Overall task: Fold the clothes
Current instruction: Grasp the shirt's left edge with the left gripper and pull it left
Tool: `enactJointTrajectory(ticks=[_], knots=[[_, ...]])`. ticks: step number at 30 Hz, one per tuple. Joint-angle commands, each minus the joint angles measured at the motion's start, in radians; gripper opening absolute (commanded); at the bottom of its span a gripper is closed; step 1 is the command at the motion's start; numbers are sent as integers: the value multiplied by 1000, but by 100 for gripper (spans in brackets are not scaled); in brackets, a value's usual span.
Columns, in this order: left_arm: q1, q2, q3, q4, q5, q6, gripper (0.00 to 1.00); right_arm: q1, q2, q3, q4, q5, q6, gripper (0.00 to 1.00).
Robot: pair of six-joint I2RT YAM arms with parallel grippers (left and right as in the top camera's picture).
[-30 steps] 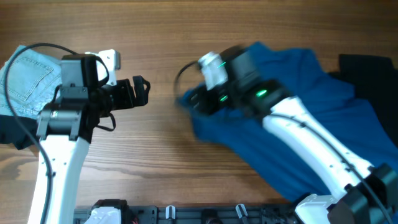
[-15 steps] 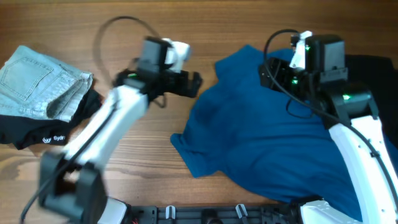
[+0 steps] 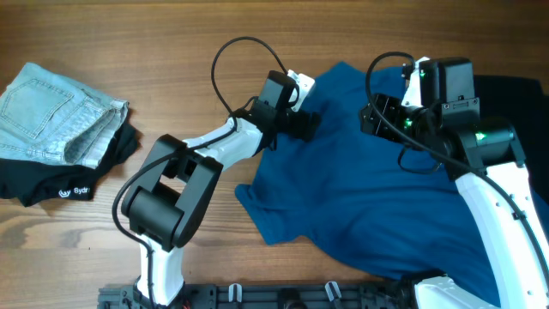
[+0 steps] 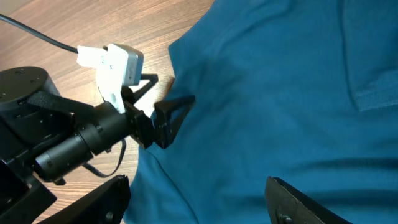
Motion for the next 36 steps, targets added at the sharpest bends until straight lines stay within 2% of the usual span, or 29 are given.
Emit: enactJointTrajectory(ticks=[1, 2, 3, 4, 6, 8, 10, 12, 15, 18, 20, 22, 23, 24, 26, 27, 29, 32, 36], knots=[[1, 66, 7, 39, -43, -10, 93, -2, -10, 15, -8, 4, 18, 75], [1, 79, 7, 38, -43, -10, 90, -2, -10, 15, -10, 2, 18, 75], [1, 84, 7, 27, -42, -10, 81, -2, -10, 15, -19, 2, 18, 75], [0, 84, 7, 19, -42, -11, 71, -2, -10, 15, -23, 2, 18, 74], [0, 84, 7, 19, -42, -38, 41, -2, -10, 15, -22, 2, 18, 74], [10, 66, 15, -2, -43, -86, 17, -2, -10, 15, -22, 3, 18, 74], [56, 10, 43, -68, -62, -126, 4, -2, -10, 15, -22, 3, 15, 74], [142, -68, 65, -125, -154, -184, 4, -2, -10, 15, -22, 22, 14, 76], [353, -172, 65, -240, -259, -190, 4, -2, -10, 15, -22, 44, 14, 78], [551, -212, 65, -341, -255, -190, 4, -2, -9, 15, -19, 57, 15, 79], [642, -235, 65, -404, -256, -185, 11, -2, 4, 15, -21, 79, 16, 82], [692, -278, 65, -445, -256, -185, 27, -2, 32, 15, -21, 114, 18, 83], [708, -306, 65, -463, -255, -185, 33, -2, 53, 15, -18, 116, 18, 83], [719, -348, 65, -491, -247, -185, 46, -2, 77, 15, -16, 115, 18, 83], [717, -414, 65, -555, -211, -174, 66, -2, 121, 15, -14, 115, 18, 86], [713, -452, 65, -619, -144, -155, 68, -2, 142, 15, -13, 115, 18, 86], [687, -504, 65, -815, 34, -156, 61, -2, 161, 15, 3, 114, 18, 86], [629, -469, 32, -989, 56, -160, 59, -2, 161, 15, 36, 115, 18, 86], [544, -380, -98, -972, 63, -212, 65, -2, 161, 15, 50, 116, 14, 88]])
